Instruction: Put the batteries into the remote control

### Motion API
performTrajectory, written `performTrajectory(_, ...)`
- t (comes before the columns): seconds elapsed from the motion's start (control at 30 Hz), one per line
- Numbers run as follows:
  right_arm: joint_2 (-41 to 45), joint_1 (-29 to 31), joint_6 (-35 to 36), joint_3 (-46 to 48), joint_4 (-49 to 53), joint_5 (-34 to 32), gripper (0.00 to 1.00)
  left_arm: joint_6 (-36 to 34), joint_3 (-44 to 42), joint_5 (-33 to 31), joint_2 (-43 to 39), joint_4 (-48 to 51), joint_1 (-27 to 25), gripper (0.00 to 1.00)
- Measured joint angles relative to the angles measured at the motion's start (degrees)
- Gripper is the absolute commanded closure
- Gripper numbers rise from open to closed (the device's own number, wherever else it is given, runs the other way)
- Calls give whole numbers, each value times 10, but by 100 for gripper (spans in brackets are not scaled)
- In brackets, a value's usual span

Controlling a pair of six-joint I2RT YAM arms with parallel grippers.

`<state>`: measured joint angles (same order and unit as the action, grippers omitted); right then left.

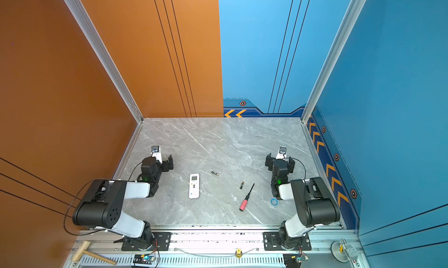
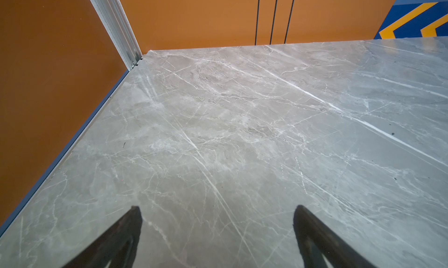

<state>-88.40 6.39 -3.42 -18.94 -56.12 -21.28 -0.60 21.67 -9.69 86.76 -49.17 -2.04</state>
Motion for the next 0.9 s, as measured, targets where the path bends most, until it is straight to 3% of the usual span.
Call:
performTrajectory(0.3,31,8,7,9,14,-13,0,-3,27,-5,-61,82,-15,2)
performTrajectory(0.73,179,63,14,-150,315,-69,0,5,85,-33,-130,230,-58,2)
performTrajectory(0.9,223,78,-37,-195,446,-78,0,37,122,-9,-172,302,-73,2)
